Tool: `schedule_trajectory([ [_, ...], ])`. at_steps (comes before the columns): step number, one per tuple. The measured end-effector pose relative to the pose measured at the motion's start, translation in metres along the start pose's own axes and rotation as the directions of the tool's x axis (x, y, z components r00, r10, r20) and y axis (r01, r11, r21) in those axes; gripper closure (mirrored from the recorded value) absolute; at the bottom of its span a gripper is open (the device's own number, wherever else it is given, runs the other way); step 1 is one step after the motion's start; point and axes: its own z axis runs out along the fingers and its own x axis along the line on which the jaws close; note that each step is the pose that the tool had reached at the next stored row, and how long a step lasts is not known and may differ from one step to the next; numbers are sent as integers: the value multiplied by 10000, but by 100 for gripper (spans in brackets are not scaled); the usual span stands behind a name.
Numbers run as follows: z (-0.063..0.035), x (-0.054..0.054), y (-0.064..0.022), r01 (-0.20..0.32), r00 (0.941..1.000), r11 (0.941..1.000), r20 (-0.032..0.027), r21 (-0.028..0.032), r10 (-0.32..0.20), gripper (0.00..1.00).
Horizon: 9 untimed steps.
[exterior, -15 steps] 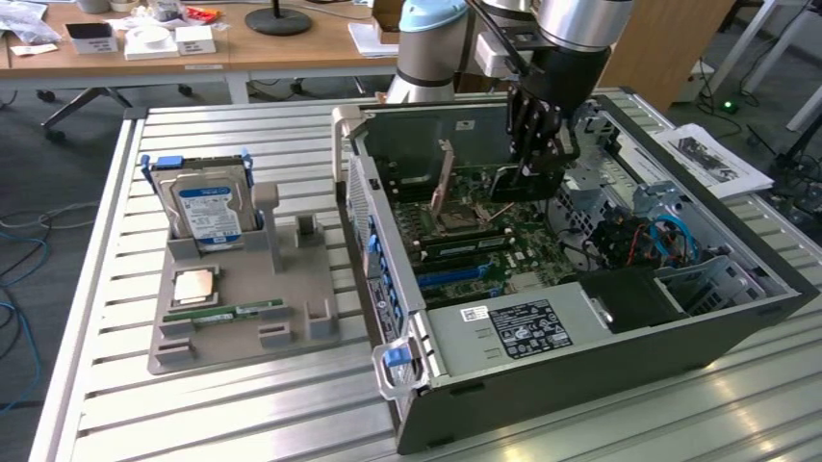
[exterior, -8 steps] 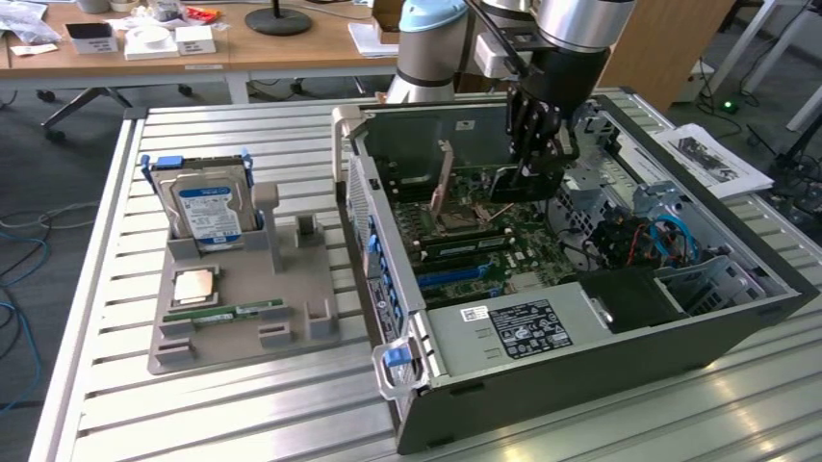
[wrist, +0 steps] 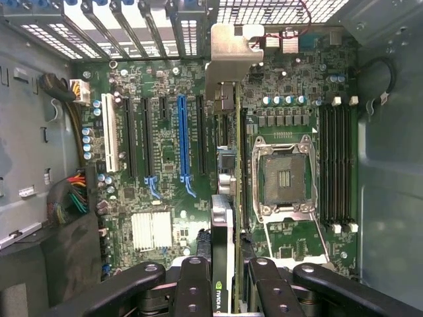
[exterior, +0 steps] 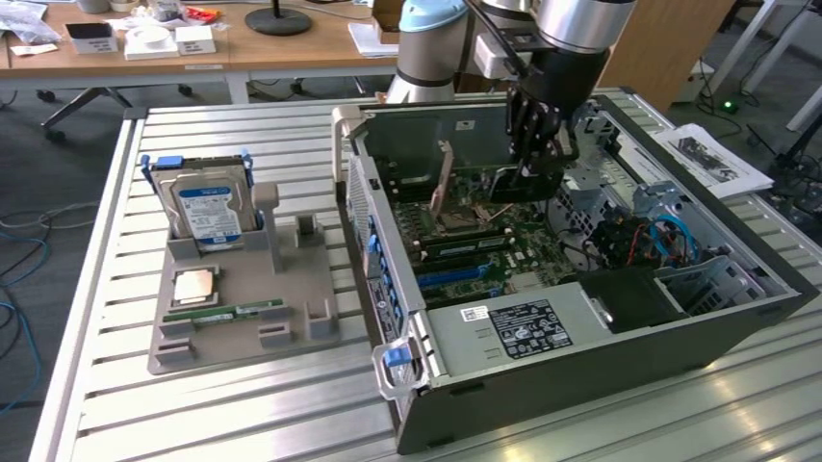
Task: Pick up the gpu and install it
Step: 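Insert the gpu into the slot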
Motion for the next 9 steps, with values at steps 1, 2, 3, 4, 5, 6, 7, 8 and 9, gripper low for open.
schedule_trajectory([
  [1, 8, 1, 1, 0, 10000, 10000, -4, -1, 0, 73],
  [2, 20, 1, 1, 0, 10000, 10000, -4, 1, 0, 73],
  [3, 31, 1, 2, 0, 10000, 10000, -3, 4, 0, 73],
  [4, 41, 2, 3, 0, 10000, 10000, -4, 6, 0, 73],
  [5, 53, 2, 3, 0, 10000, 10000, -4, 8, 0, 73],
  [6, 64, 3, 4, 0, 10000, 10000, -4, 11, 0, 73],
  [7, 73, 3, 5, 1, 10000, 10000, -4, 13, -1, 73],
  [8, 77, 4, 5, 1, 10000, 10000, -5, 14, -1, 73],
  [9, 76, 4, 5, 1, 10000, 10000, -6, 14, -1, 73],
])
